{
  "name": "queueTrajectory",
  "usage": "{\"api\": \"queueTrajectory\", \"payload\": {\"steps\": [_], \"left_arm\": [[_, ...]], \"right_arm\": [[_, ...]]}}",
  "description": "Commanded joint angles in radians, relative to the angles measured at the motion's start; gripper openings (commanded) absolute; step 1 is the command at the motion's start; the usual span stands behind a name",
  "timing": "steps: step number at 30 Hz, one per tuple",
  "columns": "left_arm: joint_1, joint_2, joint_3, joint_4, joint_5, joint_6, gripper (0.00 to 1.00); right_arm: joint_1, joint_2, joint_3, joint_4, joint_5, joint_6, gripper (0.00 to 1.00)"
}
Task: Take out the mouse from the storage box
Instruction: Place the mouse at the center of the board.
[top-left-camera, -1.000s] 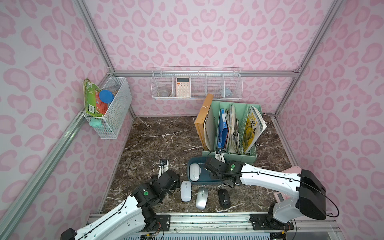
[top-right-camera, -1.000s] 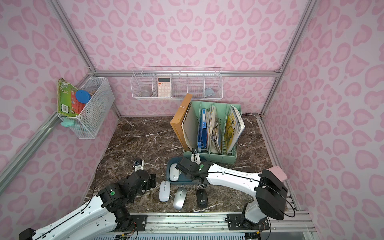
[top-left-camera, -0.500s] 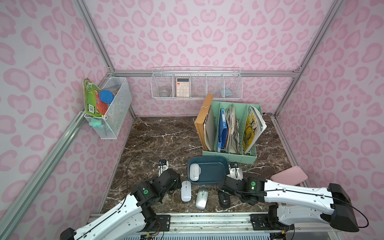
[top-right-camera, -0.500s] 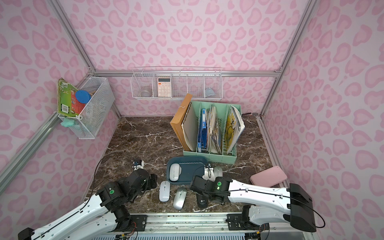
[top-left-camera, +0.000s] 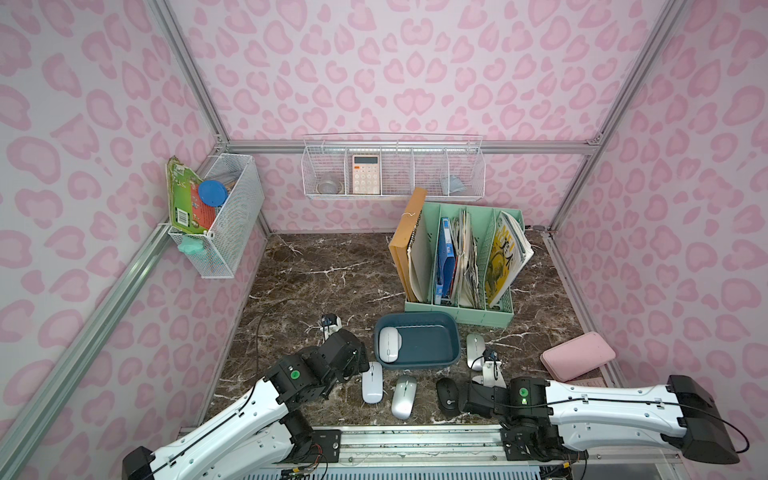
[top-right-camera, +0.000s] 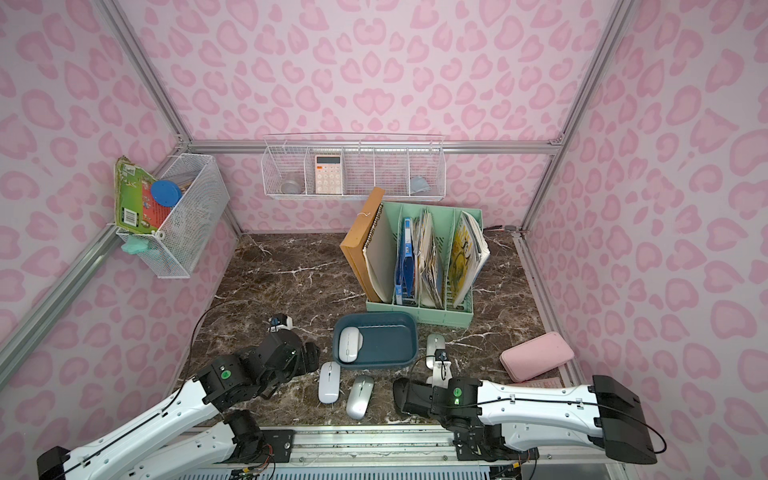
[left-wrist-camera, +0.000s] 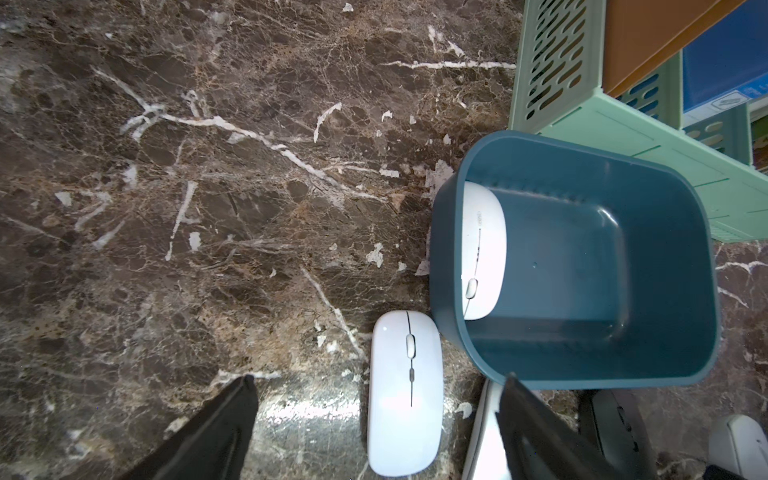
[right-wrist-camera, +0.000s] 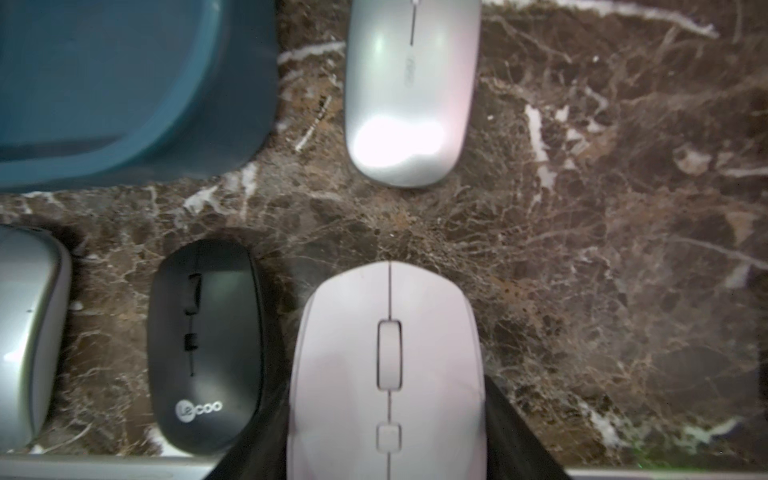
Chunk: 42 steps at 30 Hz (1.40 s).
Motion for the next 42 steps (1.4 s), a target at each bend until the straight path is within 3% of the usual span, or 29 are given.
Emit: {"api": "queueTrajectory", "payload": {"steps": [1,12,23,33,36,42], "left_arm": [[0.002,0.010,0.006,-0.013,0.013,-0.023,0.94],[0.000,0.039,0.000,-0.012,0.013,-0.041,0.94],[0.001,0.086,0.019,0.003,0.013,-0.032,0.94],[0.000,0.113,0.026,0.014,0.023,-0.021,0.94],[0.001,0.122,0.035,0.013,0.027,-0.016,0.94],[0.001,0.136,0.048,0.013,0.033,-0.013,0.94]], "right_arm": [[0.006,-0.010,-0.039,0.035,-0.024,0.061,0.51],[0.004,-0.090,-0.159,0.151,-0.045,0.051,0.51],[-0.015,-0.082,-0.169,0.149,-0.021,0.035,0.52],[-0.102,-0.093,-0.179,0.195,-0.008,-0.078,0.55],[-0.122,-0.100,-0.193,0.226,-0.026,-0.104,0.57],[-0.128,-0.082,-0.184,0.225,-0.026,-0.121,0.75]]}}
